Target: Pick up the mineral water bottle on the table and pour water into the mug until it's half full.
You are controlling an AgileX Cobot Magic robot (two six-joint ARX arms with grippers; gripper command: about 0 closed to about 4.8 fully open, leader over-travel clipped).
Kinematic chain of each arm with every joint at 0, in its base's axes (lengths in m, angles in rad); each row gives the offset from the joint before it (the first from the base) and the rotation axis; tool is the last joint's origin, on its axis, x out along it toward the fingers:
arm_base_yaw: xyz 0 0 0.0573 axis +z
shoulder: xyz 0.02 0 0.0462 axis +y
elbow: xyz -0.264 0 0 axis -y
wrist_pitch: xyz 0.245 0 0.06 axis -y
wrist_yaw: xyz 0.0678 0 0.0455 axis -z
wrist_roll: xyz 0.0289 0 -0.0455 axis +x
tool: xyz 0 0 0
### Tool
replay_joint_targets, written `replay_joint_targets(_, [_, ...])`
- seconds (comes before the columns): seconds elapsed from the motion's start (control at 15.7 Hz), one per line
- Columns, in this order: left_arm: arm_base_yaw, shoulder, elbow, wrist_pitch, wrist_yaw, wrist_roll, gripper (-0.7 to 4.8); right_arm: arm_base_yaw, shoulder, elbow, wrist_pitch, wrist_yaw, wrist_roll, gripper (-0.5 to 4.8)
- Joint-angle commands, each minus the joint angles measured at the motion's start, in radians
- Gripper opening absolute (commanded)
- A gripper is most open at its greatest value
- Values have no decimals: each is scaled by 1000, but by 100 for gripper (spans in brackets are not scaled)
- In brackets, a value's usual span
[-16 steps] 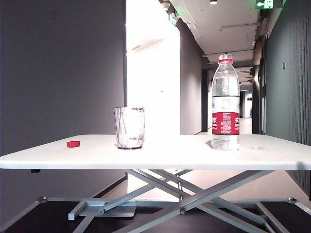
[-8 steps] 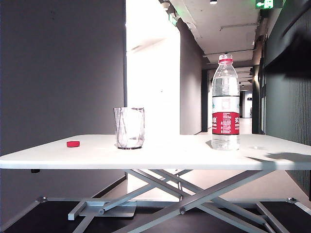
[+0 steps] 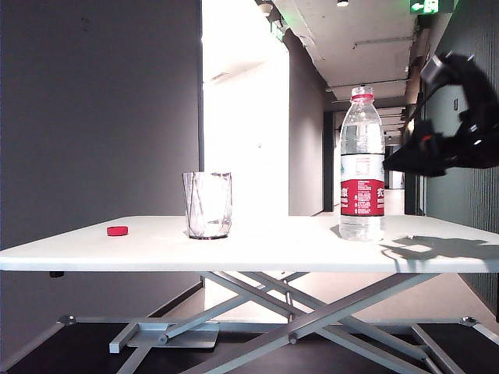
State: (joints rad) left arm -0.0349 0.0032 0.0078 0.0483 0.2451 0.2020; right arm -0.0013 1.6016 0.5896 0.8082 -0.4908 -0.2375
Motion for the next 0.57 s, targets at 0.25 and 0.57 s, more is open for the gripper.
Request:
replay_joint_targets(0.25, [1,0,2,12,2,-4,-4,-3,186,125,140,-115,9,479])
replay_joint_targets(0.57, [1,0,2,12,2,-4,-4,-4,341,251,200,-175,71,479])
